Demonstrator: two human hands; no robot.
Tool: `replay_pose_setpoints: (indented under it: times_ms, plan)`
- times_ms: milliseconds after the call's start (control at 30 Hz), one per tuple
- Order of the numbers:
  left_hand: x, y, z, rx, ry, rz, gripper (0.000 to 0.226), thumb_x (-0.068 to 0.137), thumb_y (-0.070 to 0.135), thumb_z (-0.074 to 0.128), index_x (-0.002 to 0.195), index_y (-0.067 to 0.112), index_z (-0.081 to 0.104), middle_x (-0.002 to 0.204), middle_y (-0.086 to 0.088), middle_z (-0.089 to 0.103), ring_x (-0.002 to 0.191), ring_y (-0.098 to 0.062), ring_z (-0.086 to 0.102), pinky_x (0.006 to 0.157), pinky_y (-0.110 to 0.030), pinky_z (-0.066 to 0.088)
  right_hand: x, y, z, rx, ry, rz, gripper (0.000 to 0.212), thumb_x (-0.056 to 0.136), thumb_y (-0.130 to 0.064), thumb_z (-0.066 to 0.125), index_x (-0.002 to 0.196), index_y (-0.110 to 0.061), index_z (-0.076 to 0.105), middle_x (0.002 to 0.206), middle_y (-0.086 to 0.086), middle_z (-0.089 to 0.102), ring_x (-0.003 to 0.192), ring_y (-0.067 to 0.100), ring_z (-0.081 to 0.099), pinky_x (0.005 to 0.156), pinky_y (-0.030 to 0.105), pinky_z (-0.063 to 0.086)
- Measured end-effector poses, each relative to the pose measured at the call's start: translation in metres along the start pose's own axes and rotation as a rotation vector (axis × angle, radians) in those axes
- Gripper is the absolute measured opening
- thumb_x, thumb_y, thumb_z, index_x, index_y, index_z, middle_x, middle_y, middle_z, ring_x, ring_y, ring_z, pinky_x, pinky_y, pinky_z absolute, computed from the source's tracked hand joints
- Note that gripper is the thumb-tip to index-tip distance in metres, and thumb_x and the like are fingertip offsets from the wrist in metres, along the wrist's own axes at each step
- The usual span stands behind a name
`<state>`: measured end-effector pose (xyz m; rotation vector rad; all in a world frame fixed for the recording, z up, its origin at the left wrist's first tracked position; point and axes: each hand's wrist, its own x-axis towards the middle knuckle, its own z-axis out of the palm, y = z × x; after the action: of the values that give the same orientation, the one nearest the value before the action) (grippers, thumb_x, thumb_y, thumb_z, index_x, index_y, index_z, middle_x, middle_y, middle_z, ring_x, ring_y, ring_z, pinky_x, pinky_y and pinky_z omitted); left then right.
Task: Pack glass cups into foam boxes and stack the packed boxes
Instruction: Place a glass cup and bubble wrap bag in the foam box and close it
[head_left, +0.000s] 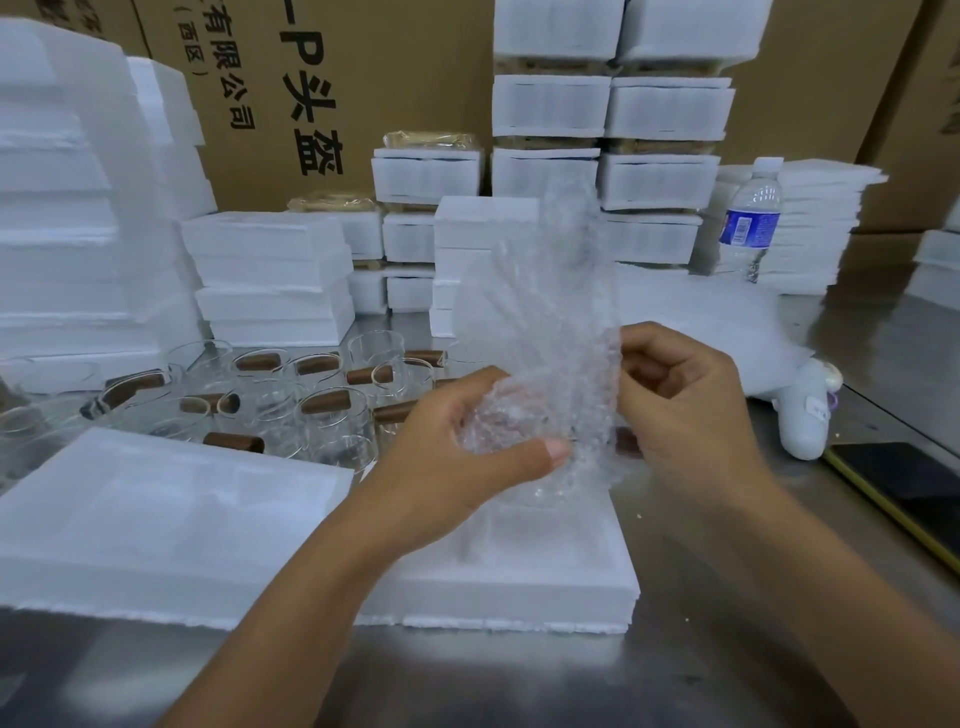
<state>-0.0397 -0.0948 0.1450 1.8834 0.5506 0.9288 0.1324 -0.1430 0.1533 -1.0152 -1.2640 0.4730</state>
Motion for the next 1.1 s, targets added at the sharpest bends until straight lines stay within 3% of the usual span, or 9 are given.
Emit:
replay_pose_setpoints:
  times_ms: [133, 233, 367, 467, 633, 800, 867, 967, 1100]
  plan:
    - [0.001, 0.0, 0.002, -0.004, 0.068, -0.005, 0.029, 0.066, 0.034, 0.082, 0.091, 0.034, 0.067, 0.086, 0.019, 0.071, 0.079, 0.005, 0.066, 0.065, -0.005, 0.045, -0.002, -0.002, 0.005, -0.112, -0.16, -0.084, 0.02, 0.086, -0.014, 0.059, 0.078, -0.027, 0.071, 0.077, -0.007, 0.067, 0.069, 0.008, 0.062, 0.062, 0.018, 0.046]
    - [0.002, 0.0, 0.003, -0.023, 0.148, 0.017, 0.046, 0.061, 0.039, 0.08, 0.101, 0.032, 0.059, 0.095, 0.028, 0.066, 0.087, 0.012, 0.062, 0.067, -0.002, 0.044, -0.003, 0.002, 0.003, -0.197, -0.249, -0.109, 0.03, 0.09, -0.027, 0.044, 0.077, -0.012, 0.066, 0.086, 0.005, 0.056, 0.075, 0.012, 0.054, 0.067, 0.017, 0.04]
    - [0.003, 0.001, 0.005, -0.018, 0.136, 0.076, 0.066, 0.065, 0.034, 0.082, 0.119, 0.032, 0.044, 0.106, 0.028, 0.06, 0.099, 0.012, 0.058, 0.072, -0.004, 0.045, -0.005, 0.001, 0.002, -0.263, -0.333, -0.114, 0.065, 0.079, -0.07, 0.044, 0.082, -0.01, 0.068, 0.093, -0.001, 0.051, 0.087, 0.011, 0.055, 0.07, 0.018, 0.045]
    - [0.0, 0.0, 0.007, 0.053, 0.113, 0.083, 0.055, 0.069, 0.03, 0.079, 0.113, 0.043, 0.047, 0.105, 0.032, 0.06, 0.098, 0.011, 0.059, 0.073, -0.005, 0.046, -0.003, -0.001, 0.004, -0.291, -0.255, -0.04, 0.033, 0.077, -0.06, 0.058, 0.061, -0.033, 0.067, 0.082, -0.012, 0.051, 0.078, 0.0, 0.053, 0.069, 0.009, 0.04]
    - [-0.001, 0.002, 0.009, 0.189, 0.114, 0.11, 0.056, 0.069, 0.037, 0.075, 0.114, 0.054, 0.046, 0.113, 0.032, 0.058, 0.105, 0.008, 0.057, 0.083, -0.012, 0.047, 0.001, 0.002, 0.0, -0.175, -0.098, 0.151, 0.033, 0.071, -0.04, 0.071, 0.073, -0.007, 0.063, 0.074, 0.019, 0.056, 0.055, 0.01, 0.052, 0.051, 0.018, 0.039]
    - [0.0, 0.001, 0.011, 0.258, 0.129, 0.147, 0.065, 0.068, 0.041, 0.075, 0.123, 0.047, 0.041, 0.12, 0.026, 0.054, 0.116, -0.001, 0.053, 0.095, -0.039, 0.048, 0.0, 0.003, 0.004, -0.165, -0.057, 0.07, 0.019, 0.067, -0.014, 0.078, 0.079, -0.014, 0.062, 0.081, 0.015, 0.064, 0.074, 0.023, 0.06, 0.083, 0.043, 0.05]
    - [-0.001, 0.001, 0.011, 0.267, 0.13, 0.154, 0.062, 0.067, 0.046, 0.072, 0.122, 0.049, 0.042, 0.12, 0.021, 0.056, 0.114, -0.004, 0.055, 0.094, -0.042, 0.049, -0.002, 0.001, 0.006, -0.224, -0.109, 0.005, 0.017, 0.072, -0.023, 0.074, 0.086, -0.014, 0.068, 0.089, 0.008, 0.068, 0.086, 0.017, 0.064, 0.094, 0.049, 0.046]
    - [0.0, -0.001, 0.009, 0.213, 0.159, 0.148, 0.054, 0.067, 0.047, 0.07, 0.116, 0.053, 0.047, 0.118, 0.01, 0.059, 0.109, -0.009, 0.059, 0.09, -0.043, 0.051, -0.003, 0.002, 0.004, -0.235, -0.283, 0.017, 0.036, 0.082, -0.041, 0.057, 0.093, -0.01, 0.071, 0.103, 0.002, 0.061, 0.1, 0.014, 0.059, 0.093, 0.043, 0.048]
    - [0.0, -0.003, 0.011, 0.265, 0.204, 0.135, 0.047, 0.068, 0.041, 0.074, 0.106, 0.054, 0.05, 0.112, 0.007, 0.059, 0.103, -0.007, 0.058, 0.087, -0.039, 0.051, -0.002, 0.003, 0.002, -0.168, -0.306, 0.035, 0.039, 0.087, -0.042, 0.043, 0.081, -0.018, 0.072, 0.097, -0.009, 0.048, 0.087, -0.001, 0.052, 0.074, 0.013, 0.04]
